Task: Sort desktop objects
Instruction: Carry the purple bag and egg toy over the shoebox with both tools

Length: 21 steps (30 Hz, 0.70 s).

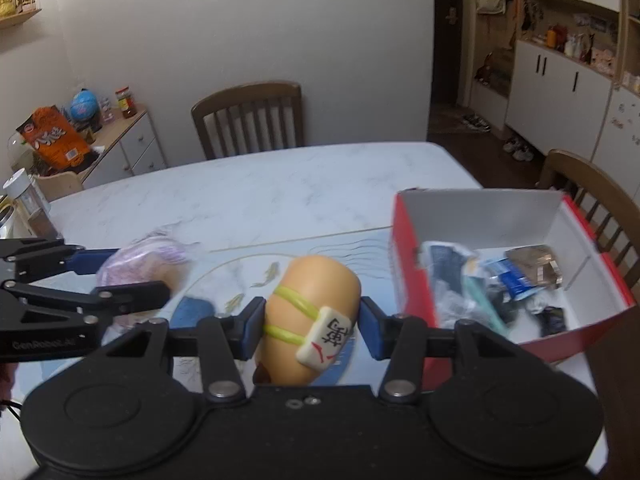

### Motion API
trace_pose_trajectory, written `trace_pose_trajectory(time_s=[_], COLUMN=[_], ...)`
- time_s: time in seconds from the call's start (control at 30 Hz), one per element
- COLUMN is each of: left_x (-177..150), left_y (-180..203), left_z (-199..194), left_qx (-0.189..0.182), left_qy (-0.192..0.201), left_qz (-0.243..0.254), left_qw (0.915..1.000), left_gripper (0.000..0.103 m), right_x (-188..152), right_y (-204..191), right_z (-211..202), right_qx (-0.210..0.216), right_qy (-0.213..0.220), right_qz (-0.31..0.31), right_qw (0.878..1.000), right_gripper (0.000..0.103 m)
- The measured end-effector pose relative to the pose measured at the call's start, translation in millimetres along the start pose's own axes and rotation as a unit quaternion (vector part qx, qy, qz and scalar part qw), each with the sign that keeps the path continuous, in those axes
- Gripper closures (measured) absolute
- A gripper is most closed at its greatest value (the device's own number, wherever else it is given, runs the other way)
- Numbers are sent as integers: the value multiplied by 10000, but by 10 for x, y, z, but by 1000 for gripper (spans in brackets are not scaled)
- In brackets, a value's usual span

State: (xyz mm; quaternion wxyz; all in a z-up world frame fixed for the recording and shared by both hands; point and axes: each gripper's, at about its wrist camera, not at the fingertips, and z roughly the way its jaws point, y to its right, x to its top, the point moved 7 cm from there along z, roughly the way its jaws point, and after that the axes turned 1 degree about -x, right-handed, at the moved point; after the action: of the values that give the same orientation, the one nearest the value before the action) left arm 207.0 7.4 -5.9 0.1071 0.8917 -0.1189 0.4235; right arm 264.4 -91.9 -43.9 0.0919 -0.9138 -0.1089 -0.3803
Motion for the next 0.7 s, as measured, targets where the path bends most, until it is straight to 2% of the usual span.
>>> trace_pose_trajectory(time_s=[0.3, 0.7], left_x=[250, 552], left_y=[328, 1016], left_z=[-12, 344], left_qx=[69, 67], left_qy=[108, 163], left_qz=[223, 334], left_qw=[9997, 9993], left_gripper=[49, 49], right_x=[129, 325], right_y=[504, 1237], right_z=[-195, -246], right_qx=[-127, -66], right_qy=[163, 284], right_qz=[94, -49], right_qw=[9997, 9996], right_gripper=[54, 54])
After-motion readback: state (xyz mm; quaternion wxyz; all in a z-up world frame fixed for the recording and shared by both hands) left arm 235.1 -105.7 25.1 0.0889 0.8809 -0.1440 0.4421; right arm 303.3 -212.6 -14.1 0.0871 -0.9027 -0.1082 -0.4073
